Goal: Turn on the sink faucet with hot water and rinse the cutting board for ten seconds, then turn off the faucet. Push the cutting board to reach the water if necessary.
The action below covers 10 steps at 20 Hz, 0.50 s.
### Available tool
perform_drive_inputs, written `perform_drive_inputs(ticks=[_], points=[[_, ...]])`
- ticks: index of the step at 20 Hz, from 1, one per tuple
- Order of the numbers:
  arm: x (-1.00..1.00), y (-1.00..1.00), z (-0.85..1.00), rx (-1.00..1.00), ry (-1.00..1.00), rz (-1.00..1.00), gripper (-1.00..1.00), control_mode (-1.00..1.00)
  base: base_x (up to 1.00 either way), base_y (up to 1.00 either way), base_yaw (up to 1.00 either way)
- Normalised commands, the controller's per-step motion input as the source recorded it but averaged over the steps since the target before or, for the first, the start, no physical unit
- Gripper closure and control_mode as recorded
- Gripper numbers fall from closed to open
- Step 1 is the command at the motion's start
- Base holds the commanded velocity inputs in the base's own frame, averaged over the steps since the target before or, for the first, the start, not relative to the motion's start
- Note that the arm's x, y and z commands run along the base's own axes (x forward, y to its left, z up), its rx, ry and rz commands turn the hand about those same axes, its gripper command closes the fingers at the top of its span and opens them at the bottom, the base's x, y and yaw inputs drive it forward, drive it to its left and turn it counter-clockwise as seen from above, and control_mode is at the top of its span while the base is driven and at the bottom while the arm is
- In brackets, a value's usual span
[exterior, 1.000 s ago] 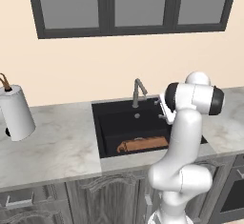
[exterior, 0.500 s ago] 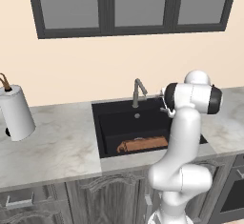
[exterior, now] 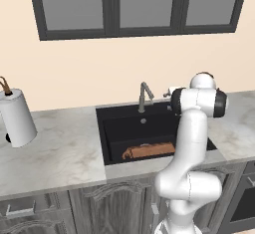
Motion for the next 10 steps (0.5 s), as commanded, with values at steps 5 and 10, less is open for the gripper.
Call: perform_drive_inputs(ticks=[5,10], points=[[0.64,-0.05,0.0,0.12,0.22,-0.04,-1.0,-1.0,0.0,0.0,0.0],[0.46,-0.02,0.0,0.09,0.27,-0.01,-1.0,-1.0,0.0,0.0,0.0]])
